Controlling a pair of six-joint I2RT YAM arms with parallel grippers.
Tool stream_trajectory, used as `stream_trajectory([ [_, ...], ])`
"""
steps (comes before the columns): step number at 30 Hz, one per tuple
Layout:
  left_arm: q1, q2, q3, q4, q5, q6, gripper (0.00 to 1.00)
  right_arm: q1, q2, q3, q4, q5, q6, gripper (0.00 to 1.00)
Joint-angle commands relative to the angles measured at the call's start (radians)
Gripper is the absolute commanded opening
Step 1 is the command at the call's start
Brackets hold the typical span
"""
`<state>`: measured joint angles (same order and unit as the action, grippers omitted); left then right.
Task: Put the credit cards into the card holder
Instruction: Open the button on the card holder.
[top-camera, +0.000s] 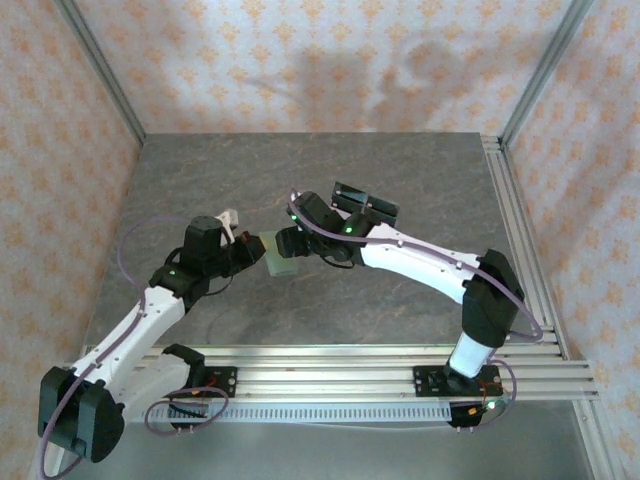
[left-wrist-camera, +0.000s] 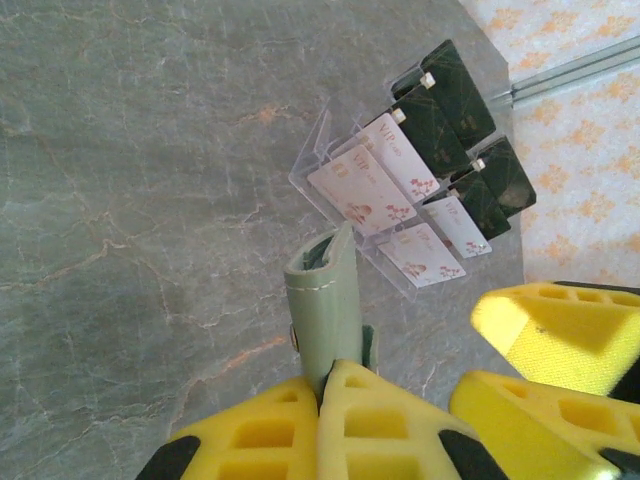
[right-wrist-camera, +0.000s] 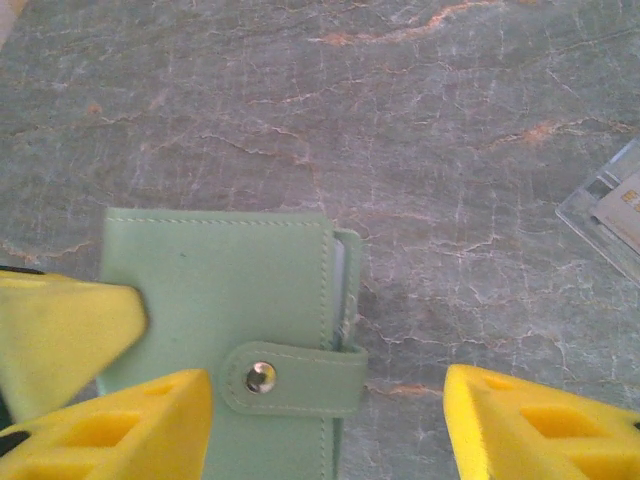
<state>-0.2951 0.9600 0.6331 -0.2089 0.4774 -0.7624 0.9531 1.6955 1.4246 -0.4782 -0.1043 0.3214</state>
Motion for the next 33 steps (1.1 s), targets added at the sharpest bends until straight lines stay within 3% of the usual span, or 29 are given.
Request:
stream_trajectory([
  [1, -0.012, 0.011, 0.041, 0.047, -0.025, -0.015, 0.0, 0.011, 0.023, 0.036, 0.011, 0.001, 0.017, 0.62],
  [9, -0.032, 0.043, 0.073, 0.057, -0.034, -0.015, 0.0, 0.015, 0.063, 0.043, 0.012, -0.02, 0.02, 0.61],
  [13, -0.04, 0.049, 0.084, 0.056, -0.04, -0.014, 0.0, 0.014, 0.082, 0.043, 0.003, -0.004, 0.01, 0.56],
  [23, -0.055, 0.067, 0.1, 0.064, -0.051, -0.016, 0.0, 0.015, 0.084, 0.01, -0.016, 0.062, -0.008, 0.21],
  [27, -0.06, 0.072, 0.101, 0.063, -0.057, -0.014, 0.0, 0.014, 0.079, -0.007, -0.016, 0.065, -0.005, 0.01],
  [33, -0.062, 0.071, 0.065, 0.062, -0.086, -0.011, 0.0, -0.062, 0.016, -0.111, 0.001, 0.063, 0.065, 0.0],
])
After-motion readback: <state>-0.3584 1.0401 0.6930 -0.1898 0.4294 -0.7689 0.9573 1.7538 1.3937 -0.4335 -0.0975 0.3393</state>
